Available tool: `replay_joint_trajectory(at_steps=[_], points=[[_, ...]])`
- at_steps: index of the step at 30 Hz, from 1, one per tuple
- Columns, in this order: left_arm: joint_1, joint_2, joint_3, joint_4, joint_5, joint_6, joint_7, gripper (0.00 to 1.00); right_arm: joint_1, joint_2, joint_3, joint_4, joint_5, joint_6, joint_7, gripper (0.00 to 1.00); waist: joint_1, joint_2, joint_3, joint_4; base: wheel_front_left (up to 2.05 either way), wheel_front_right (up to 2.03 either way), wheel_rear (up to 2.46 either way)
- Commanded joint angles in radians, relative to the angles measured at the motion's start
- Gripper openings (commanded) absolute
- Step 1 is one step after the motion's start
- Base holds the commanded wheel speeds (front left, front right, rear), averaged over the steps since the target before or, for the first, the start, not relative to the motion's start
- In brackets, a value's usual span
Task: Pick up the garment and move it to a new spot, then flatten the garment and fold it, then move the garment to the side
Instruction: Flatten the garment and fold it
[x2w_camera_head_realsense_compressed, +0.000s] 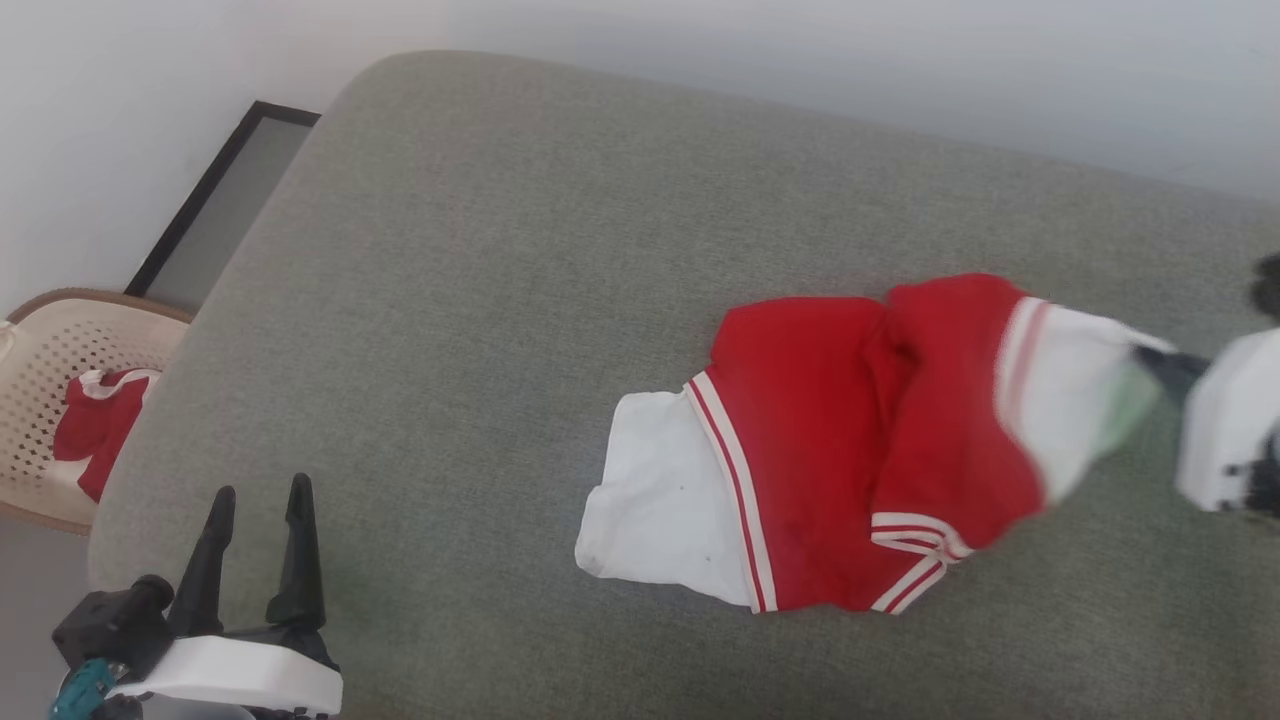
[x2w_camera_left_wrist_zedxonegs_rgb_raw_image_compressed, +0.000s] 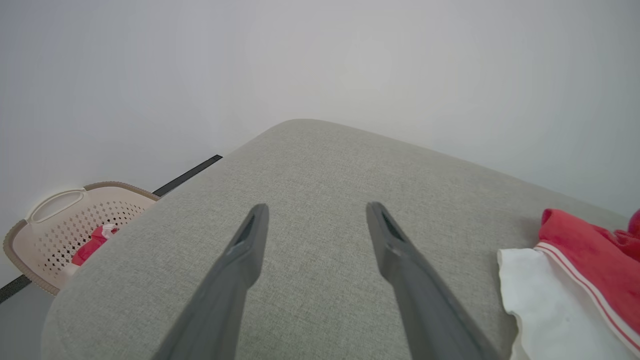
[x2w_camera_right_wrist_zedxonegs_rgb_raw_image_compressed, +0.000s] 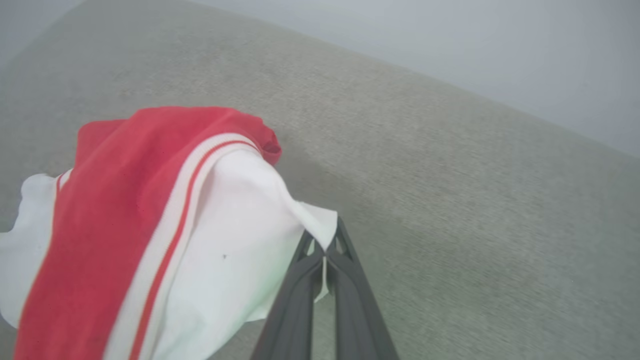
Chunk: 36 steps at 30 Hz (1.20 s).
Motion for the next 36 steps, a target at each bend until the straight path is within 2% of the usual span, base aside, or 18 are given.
replay_joint_trajectory(at_steps=[1,9,13,14,18,20,21,28,36], points=[[-0.011,-0.001,0.004,-0.002,0.017,-0.003,-0.004,1.0,0.021,-0.016,-0.04,-0.009,-0.012,0.0,0.012,0.0,0.0,0.0,0.0,-0.006,0.0,0.0,0.0],[-0.017,0.007,0.006,0.003,0.02,-0.009,-0.004,1.0,0.13,-0.047,-0.265,0.023,-0.064,0.0,0.077,0.0,0.0,0.0,-0.003,-0.023,0.0,0.0,0.0],[-0.019,0.014,0.003,0.006,0.022,-0.011,-0.004,1.0,0.171,-0.02,-0.311,0.053,-0.079,0.0,0.087,0.0,0.0,0.0,-0.005,-0.03,0.0,0.0,0.0],[-0.021,0.017,-0.002,0.01,0.018,-0.011,-0.005,1.0,0.182,0.003,-0.325,0.081,-0.079,0.0,0.079,0.0,0.0,0.0,-0.005,-0.037,0.0,0.0,0.0],[-0.03,0.032,-0.022,0.02,0.004,-0.012,-0.005,1.0,0.162,0.032,-0.324,0.151,-0.094,0.0,0.048,0.0,0.0,0.0,-0.004,-0.048,0.0,0.0,0.0],[-0.039,0.048,-0.037,0.027,-0.002,-0.01,-0.005,1.0,0.145,0.039,-0.308,0.183,-0.096,0.0,0.035,0.82,0.0,0.0,-0.007,-0.057,0.0,0.0,0.0],[-0.045,0.055,-0.049,0.03,-0.007,-0.01,-0.003,1.0,0.135,0.044,-0.304,0.197,-0.096,0.0,0.024,1.0,0.0,0.0,-0.009,-0.061,0.0,0.0,0.0],[-0.09,0.126,-0.137,0.015,-0.081,-0.011,0.096,1.0,0.077,0.047,-0.255,0.206,-0.091,0.0,-0.025,1.0,0.0,0.0,-0.03,-0.112,0.0,0.0,0.0],[-0.132,0.197,-0.22,-0.06,-0.19,-0.011,0.319,1.0,0.034,0.079,-0.249,0.114,-0.111,0.0,-0.131,1.0,0.0,0.0,-0.037,-0.193,0.0,0.0,0.0]])
